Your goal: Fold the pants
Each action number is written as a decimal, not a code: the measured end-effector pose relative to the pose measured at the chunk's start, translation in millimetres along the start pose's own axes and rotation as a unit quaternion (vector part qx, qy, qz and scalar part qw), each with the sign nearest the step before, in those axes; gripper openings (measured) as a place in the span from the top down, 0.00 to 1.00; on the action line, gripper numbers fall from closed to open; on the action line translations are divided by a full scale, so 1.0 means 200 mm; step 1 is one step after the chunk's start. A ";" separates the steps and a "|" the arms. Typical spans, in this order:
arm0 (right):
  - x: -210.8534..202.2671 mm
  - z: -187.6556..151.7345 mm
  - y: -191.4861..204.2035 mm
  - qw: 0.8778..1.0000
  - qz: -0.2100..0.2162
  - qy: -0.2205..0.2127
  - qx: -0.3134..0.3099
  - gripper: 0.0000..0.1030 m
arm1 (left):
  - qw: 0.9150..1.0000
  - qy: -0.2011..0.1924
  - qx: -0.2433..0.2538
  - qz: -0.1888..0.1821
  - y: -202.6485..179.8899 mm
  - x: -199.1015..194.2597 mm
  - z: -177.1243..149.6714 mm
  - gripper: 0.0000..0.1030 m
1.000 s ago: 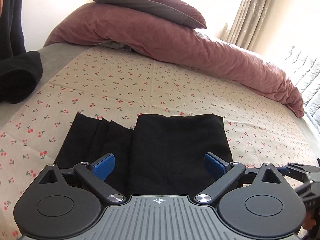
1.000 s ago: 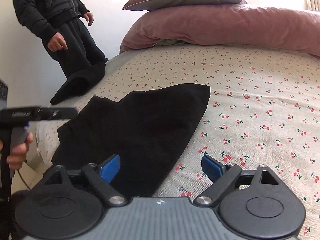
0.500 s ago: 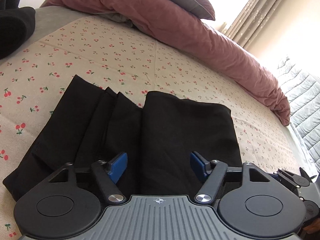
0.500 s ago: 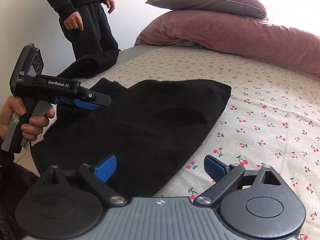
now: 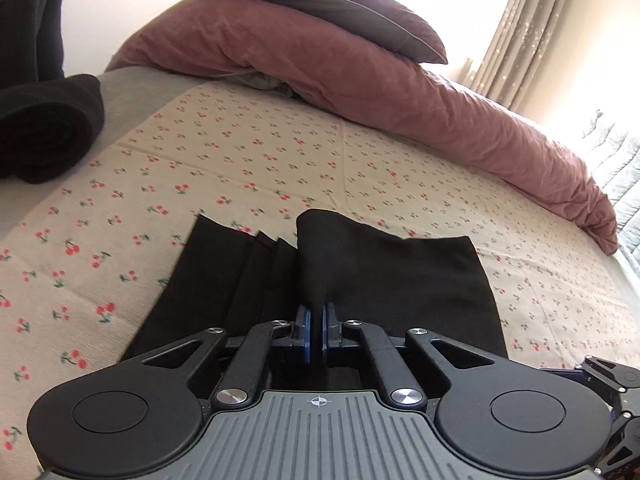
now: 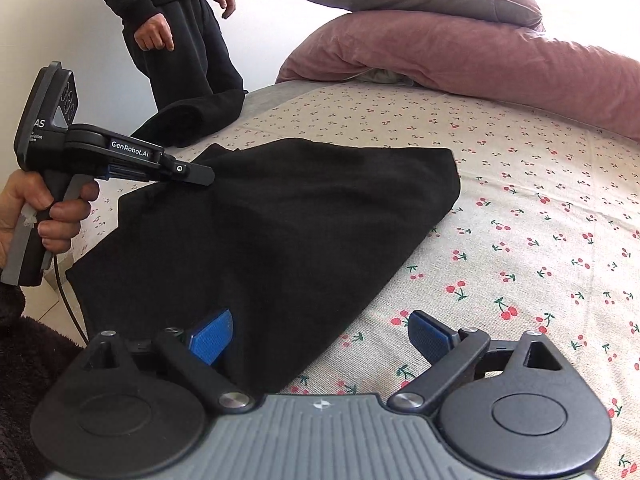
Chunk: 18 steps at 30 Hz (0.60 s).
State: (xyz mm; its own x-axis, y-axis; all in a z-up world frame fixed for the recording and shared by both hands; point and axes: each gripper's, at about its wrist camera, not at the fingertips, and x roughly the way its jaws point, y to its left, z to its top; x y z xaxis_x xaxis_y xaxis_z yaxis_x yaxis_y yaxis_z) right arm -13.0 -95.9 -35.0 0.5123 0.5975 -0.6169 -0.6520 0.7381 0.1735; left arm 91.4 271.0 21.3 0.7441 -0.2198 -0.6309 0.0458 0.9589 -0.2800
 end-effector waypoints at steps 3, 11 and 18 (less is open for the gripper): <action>0.00 0.00 0.00 1.000 0.002 0.000 0.002 0.07 | 0.999 -0.008 0.006 0.036 0.04 -0.03 0.03 0.97; 0.03 0.01 -0.01 1.000 0.015 0.005 0.018 0.07 | 0.995 -0.021 -0.011 0.101 0.19 -0.04 0.06 0.97; 0.05 0.02 -0.01 0.999 0.027 0.012 0.032 0.07 | 0.992 -0.019 -0.011 0.124 0.25 -0.01 0.06 0.91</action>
